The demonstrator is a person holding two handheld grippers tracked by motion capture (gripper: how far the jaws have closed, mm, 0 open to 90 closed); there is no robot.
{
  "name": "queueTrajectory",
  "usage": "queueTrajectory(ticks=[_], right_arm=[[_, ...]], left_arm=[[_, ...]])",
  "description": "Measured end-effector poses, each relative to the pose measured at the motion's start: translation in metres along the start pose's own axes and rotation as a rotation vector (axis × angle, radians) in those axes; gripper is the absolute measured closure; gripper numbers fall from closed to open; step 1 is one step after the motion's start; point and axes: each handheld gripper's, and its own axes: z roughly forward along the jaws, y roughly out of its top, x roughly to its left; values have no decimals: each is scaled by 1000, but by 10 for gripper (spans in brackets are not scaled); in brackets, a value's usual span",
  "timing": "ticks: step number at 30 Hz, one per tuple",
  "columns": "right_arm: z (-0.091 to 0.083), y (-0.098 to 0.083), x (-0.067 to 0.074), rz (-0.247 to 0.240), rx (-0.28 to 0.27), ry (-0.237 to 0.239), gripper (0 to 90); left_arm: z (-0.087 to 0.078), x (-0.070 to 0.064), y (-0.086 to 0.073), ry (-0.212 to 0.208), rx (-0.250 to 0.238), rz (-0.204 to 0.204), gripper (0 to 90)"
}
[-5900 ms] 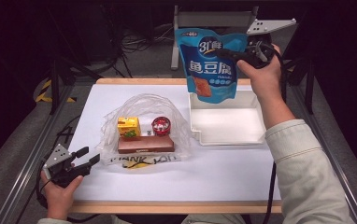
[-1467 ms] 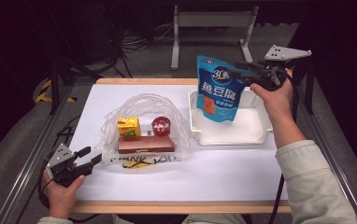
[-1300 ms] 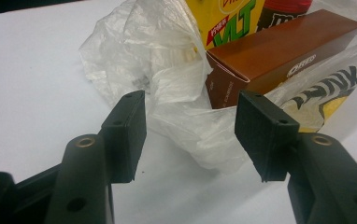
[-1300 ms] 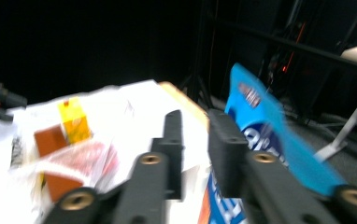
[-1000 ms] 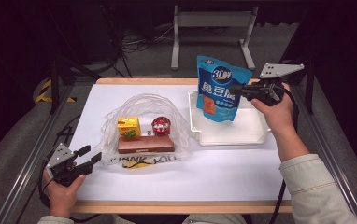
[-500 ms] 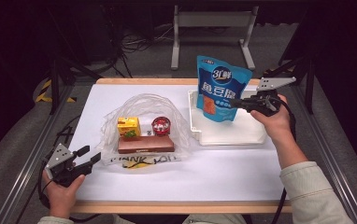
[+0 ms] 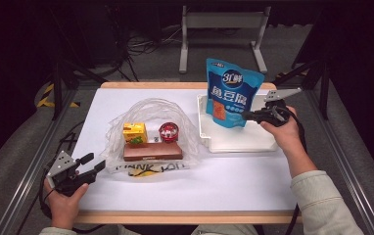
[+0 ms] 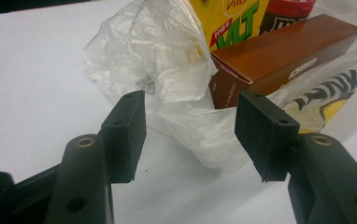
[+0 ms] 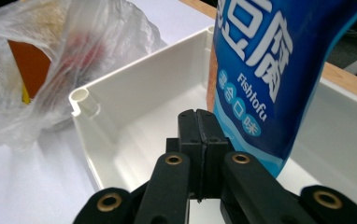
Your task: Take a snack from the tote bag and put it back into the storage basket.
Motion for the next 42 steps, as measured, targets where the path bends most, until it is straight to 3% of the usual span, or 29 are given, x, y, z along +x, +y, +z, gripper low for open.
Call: queueTrajectory(ticks=[12, 19, 25, 35, 42], right_arm=[[16, -10, -7, 0, 79, -60, 900], [28, -12, -7, -33, 141, -101, 900], [34, -12, -9, -27, 142, -119, 900], [37, -9, -13, 25, 153, -218, 900], [36, -8, -18, 78, 154, -248, 900]], left_arm=[[2, -1, 0, -6, 11, 6, 432], [2, -1, 0, -7, 14, 3, 431], [2, -1, 0, -7, 12, 3, 431], [2, 0, 0, -11, 11, 6, 430], [2, 0, 0, -11, 10, 7, 429]])
